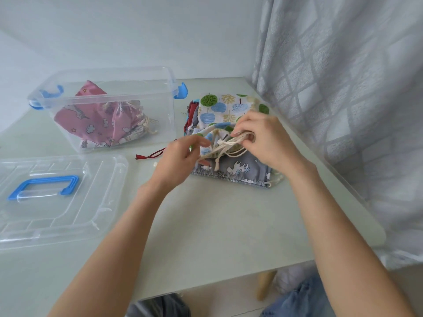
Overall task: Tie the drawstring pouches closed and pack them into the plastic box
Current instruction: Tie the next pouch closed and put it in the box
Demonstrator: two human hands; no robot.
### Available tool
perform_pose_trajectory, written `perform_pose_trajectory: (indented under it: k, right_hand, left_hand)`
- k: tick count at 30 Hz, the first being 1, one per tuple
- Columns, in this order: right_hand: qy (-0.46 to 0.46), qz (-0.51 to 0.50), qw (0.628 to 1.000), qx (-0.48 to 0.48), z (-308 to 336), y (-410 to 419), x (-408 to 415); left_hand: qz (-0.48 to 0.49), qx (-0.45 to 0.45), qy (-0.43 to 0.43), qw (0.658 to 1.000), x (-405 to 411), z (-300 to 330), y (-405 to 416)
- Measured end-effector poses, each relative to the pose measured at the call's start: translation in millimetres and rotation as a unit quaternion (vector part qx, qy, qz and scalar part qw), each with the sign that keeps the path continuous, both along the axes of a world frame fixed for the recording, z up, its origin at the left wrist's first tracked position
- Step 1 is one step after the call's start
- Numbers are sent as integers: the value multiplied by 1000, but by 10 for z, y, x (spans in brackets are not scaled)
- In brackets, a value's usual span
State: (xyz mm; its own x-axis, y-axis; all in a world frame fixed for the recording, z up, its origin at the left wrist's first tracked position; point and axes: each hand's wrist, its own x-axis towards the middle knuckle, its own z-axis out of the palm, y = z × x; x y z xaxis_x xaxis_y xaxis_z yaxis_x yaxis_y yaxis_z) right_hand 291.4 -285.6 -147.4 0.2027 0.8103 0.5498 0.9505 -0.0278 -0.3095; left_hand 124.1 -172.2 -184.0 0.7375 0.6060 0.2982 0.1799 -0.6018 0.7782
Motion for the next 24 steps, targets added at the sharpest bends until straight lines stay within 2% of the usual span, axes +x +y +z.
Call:
perform_pose_trajectory:
  k: [3,6,7,10,13,16,19,22,24]
  right_hand:
    - [-17,-6,996,84,-87,24,-40]
    - [24,21,991,132,-122,56,-52]
    - [48,36,989,134,-130,68,-57]
    - [141,66,980,127,-176,87,-42]
    - [284,66,951,106,-241,62,17]
    - [386,19,915,117,-333,40,93]
    - [443,-51,884,143,-422,-4,184]
    - [470,-96,865,147,-458,-63,241]
    - [461,-124,867,143,-467,-89,277]
  left_hand:
    - [-4,3,28,1000,52,14,-26]
    - [-57,-71,-2,996,100,36,-46]
    - [-63,-82,-12,995,115,25,-49]
    - [-12,-35,-54,998,139,3,-25]
    - [20,-96,-137,986,66,21,88]
    - [73,-146,-198,967,-21,6,233]
    - [75,-297,-300,903,-44,-29,335]
    - [-25,-456,-381,804,-29,-42,339]
    - [-51,-514,-411,751,-20,-60,333]
